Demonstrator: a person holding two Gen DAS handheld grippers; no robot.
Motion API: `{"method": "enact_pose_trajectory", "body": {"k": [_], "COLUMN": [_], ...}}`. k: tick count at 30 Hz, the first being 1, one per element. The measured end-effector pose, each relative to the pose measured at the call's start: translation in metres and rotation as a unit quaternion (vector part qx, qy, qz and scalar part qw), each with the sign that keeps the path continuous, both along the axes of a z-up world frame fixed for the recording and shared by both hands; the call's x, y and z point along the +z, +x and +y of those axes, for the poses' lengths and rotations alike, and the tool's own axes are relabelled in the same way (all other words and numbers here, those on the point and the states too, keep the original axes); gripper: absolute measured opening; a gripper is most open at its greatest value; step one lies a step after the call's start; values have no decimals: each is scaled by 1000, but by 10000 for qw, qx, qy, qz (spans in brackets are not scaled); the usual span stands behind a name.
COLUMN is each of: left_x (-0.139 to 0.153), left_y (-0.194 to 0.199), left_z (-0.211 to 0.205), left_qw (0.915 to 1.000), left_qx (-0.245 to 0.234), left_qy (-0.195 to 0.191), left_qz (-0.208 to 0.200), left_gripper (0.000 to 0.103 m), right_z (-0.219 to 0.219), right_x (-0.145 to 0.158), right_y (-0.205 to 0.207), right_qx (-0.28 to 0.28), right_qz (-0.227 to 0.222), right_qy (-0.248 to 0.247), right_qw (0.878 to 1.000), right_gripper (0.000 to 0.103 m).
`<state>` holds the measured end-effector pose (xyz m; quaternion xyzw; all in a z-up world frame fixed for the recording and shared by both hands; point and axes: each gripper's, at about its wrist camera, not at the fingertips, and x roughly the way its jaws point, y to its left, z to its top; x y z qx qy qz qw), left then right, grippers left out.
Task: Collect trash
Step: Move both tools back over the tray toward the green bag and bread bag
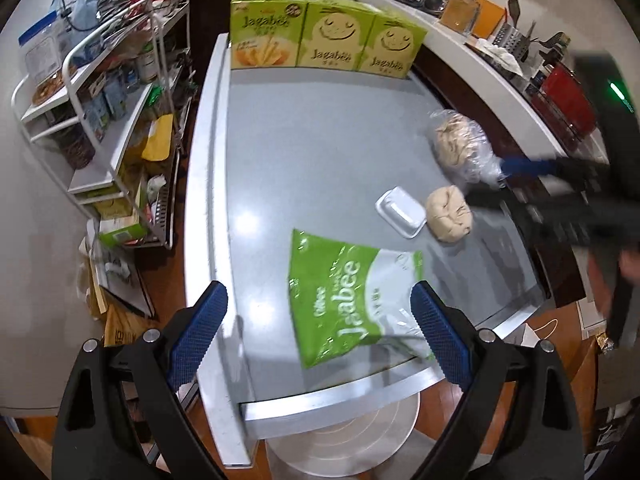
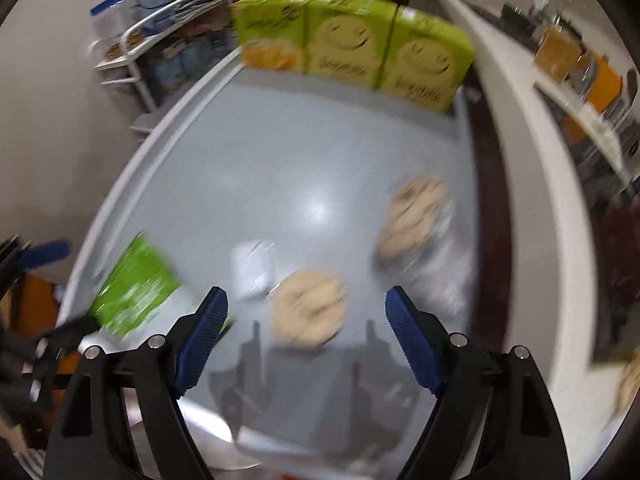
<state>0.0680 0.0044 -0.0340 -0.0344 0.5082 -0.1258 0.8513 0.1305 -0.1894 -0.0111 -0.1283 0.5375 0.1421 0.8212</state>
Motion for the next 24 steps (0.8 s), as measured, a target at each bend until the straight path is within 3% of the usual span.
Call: {"method": "enact_pose_trajectory", "body": {"k": [4, 9, 14, 16, 21, 24], "left_x": [-1, -5, -21, -30, -46, -45], "left_y": [0, -11, -19, -18, -1, 18], "left_z": [-3, -7, -15, -20, -20, -14], "left_qw": [9996, 9964, 9901, 9887, 9890, 9929], "left_qx": [-27, -29, 140, 225, 422, 484], "left_qy": [-241, -752, -1147, -1125, -957, -632], "left_qz": [127, 398, 800, 962, 1042, 881], "left_gripper": [94, 94, 94, 94, 94, 94], "right_z": [2, 14, 16, 16, 9, 5], "right_x": [-1, -28, -50, -55, -50, -41], "right_y": [36, 82, 99, 102, 97, 90], "right_qx": [-93, -71, -113, -165, -388, -320], "right_qz": [-106, 56, 269, 454, 891, 1358], "right_qy": [-479, -1188, -1354, -1153, -13, 1126], "right_qw": [9988, 9929, 9904, 9922, 9953, 9838], "right_gripper": [80, 80, 88, 89, 92, 92]}}
